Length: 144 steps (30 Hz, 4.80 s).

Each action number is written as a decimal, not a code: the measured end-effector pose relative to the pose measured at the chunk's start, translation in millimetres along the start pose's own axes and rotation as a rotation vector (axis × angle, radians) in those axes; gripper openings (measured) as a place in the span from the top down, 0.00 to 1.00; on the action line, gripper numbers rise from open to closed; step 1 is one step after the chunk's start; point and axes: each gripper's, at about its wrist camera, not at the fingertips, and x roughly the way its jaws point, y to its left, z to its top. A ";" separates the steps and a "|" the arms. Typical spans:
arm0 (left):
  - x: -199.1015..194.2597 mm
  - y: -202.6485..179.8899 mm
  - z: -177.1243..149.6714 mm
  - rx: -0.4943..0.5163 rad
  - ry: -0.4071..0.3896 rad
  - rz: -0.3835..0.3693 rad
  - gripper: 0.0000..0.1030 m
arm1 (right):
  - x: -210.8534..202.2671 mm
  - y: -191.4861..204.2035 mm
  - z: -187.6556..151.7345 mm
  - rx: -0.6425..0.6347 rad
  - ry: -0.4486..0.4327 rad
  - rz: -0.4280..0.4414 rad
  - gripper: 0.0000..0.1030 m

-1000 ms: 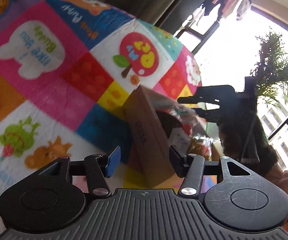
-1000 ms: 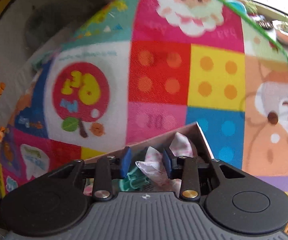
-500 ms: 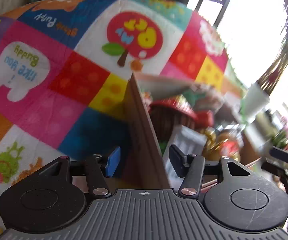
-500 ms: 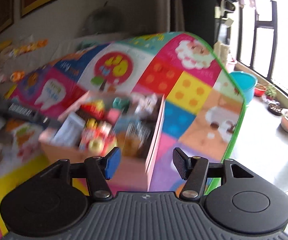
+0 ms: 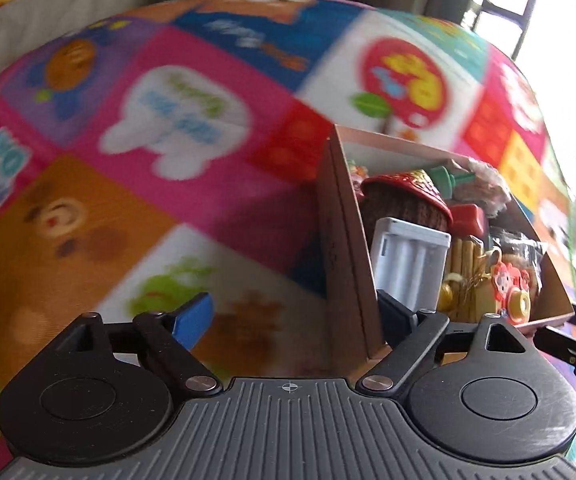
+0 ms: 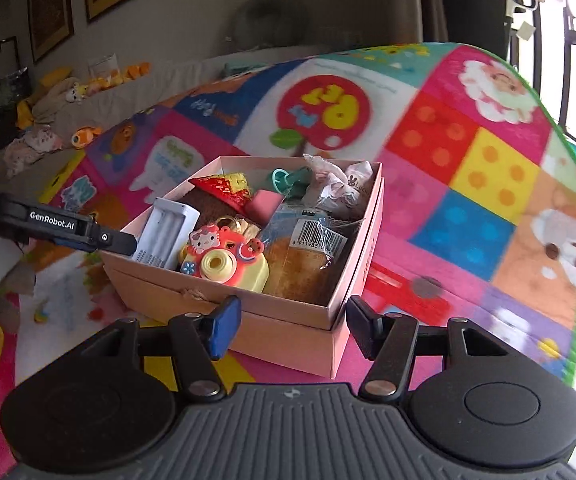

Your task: Organize objects

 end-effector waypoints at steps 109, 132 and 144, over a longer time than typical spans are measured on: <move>-8.2 -21.0 -92.8 0.114 -0.156 0.161 0.02 | 39.0 74.3 -39.1 0.138 0.054 -0.358 0.00; -8.6 -20.8 -92.9 0.114 -0.155 0.161 0.02 | 38.4 74.1 -39.0 0.138 0.054 -0.359 0.00; -7.9 -20.6 -92.4 0.117 -0.153 0.164 0.02 | 38.6 73.9 -38.9 0.136 0.054 -0.360 0.00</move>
